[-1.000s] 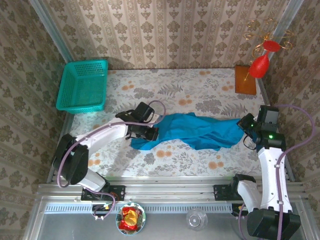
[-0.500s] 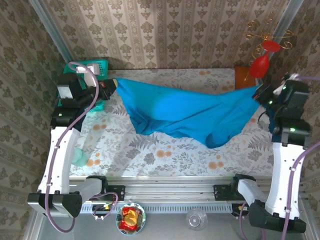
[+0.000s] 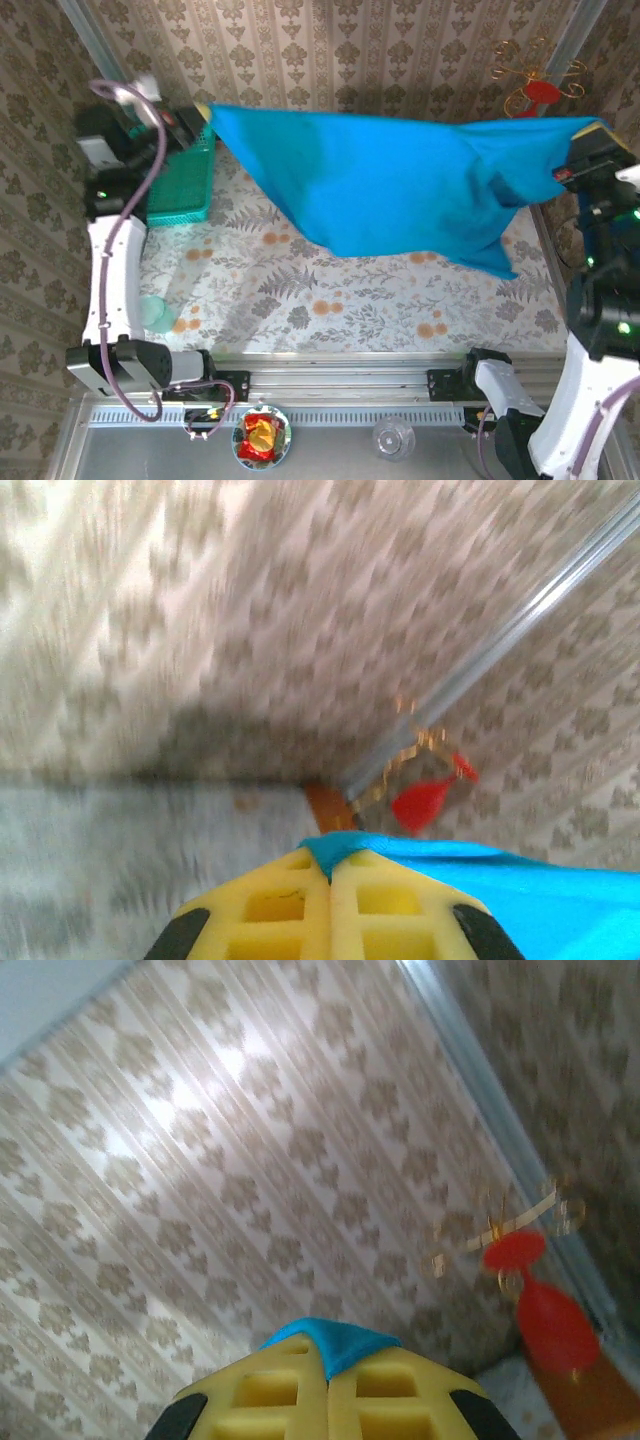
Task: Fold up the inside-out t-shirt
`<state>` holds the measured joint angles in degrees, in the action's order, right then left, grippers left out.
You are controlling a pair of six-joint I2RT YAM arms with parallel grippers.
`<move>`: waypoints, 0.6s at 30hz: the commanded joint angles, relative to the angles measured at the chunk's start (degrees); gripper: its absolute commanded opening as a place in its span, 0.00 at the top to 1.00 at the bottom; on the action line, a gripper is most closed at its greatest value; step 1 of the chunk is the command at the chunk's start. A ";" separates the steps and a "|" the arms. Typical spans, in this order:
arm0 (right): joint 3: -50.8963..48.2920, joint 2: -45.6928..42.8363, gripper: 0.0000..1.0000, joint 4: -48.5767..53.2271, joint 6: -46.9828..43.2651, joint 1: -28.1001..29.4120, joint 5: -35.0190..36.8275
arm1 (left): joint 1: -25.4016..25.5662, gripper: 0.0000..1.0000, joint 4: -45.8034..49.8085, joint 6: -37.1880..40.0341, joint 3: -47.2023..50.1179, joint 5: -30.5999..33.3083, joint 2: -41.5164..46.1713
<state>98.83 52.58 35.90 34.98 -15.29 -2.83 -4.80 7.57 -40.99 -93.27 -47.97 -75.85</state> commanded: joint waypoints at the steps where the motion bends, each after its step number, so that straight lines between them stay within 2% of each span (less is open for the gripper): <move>1: -5.82 2.26 1.00 -3.23 6.32 -0.53 -3.71 | -0.98 1.00 -2.32 -1.84 -10.14 -1.40 0.27; 3: -3.63 2.91 1.00 -1.07 4.10 -0.53 -1.93 | -0.51 1.00 -2.88 -1.92 -6.51 -1.56 0.80; 7: 12.38 5.66 1.00 7.28 -6.26 -0.49 9.72 | -0.41 1.00 -11.60 -6.36 10.29 -2.19 3.45; 10: 17.27 5.34 1.00 7.12 -8.48 -0.53 15.00 | -0.42 1.00 -17.36 -9.15 17.06 -2.46 4.14; 12: 14.64 4.26 1.00 5.31 -6.43 -0.53 13.82 | -0.97 1.00 -18.52 -8.67 15.75 -2.42 2.69; 14: 8.11 3.05 1.00 2.59 -2.31 -0.53 9.49 | -3.02 1.00 -16.89 -11.70 7.69 -4.60 -0.43; 16: 2.54 2.88 1.00 0.78 1.22 -0.53 4.96 | -4.58 1.00 -19.33 -14.95 -0.37 -6.43 -1.66; 18: -1.48 3.21 1.00 -0.96 3.78 -0.53 0.96 | -4.84 1.00 -14.46 -11.20 -7.13 -6.11 -1.22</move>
<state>103.22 51.64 38.44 33.78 -15.29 0.21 -7.01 -3.55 -51.46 -89.80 -54.83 -81.71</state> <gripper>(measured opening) 0.065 0.062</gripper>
